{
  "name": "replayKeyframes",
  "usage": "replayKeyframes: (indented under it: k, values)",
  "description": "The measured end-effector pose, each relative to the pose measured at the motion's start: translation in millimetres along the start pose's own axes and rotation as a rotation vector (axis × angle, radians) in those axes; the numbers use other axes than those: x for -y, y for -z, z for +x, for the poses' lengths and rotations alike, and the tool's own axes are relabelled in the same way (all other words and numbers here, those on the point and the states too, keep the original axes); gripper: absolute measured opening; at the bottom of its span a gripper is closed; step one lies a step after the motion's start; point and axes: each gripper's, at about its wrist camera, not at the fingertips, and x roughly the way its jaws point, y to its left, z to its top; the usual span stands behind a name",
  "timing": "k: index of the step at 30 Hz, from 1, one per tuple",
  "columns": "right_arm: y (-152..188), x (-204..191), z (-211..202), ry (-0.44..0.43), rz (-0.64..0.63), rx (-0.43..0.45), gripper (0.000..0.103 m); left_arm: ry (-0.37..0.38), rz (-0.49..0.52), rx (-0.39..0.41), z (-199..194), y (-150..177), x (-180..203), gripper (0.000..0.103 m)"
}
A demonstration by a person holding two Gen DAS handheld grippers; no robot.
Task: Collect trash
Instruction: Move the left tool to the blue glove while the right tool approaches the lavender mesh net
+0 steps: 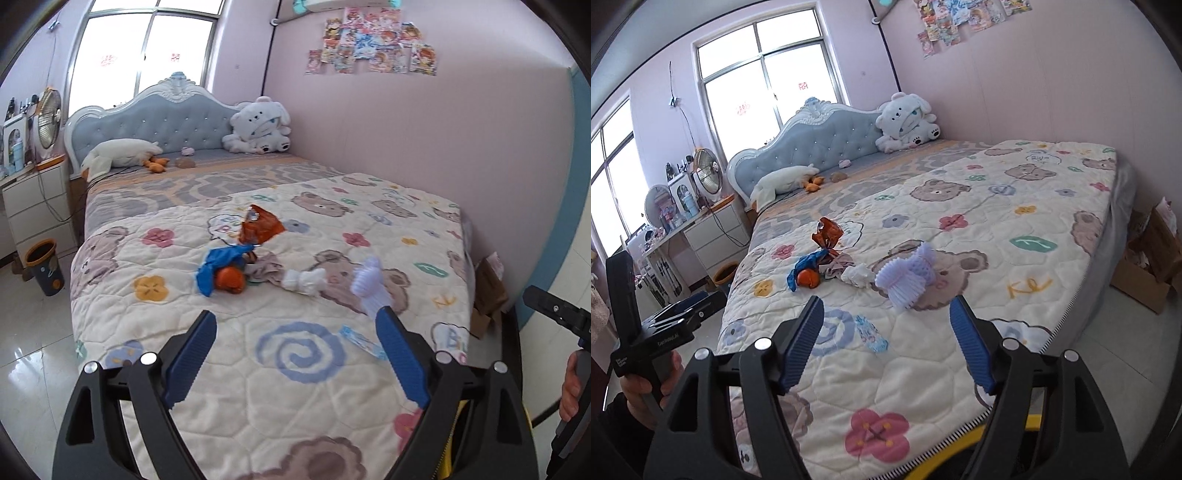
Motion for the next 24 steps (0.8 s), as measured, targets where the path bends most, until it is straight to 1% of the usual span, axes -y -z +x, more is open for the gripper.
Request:
replayKeyframes:
  k: [3, 12, 17, 24]
  values:
    - [-7.4, -7.2, 24.7, -0.003, -0.009, -0.02, 0.068, -0.045, -0.009, -0.004, 14.8, -5.8, -17.3, 0.085]
    - [-22.0, -19.3, 100.9, 0.01, -0.036, -0.094, 0.069, -0.092, -0.054, -0.051, 70.9, -20.4, -60.5, 0.085]
    - [-20.0, -18.0, 143.2, 0.03, -0.047, -0.135, 0.069, -0.115, -0.06, -0.082, 108.8, -27.6, -79.5, 0.085]
    - [-13.1, -19.0, 207.4, 0.093, -0.077, -0.192, 0.069, -0.155, -0.086, -0.141, 169.6, -36.8, -113.0, 0.085]
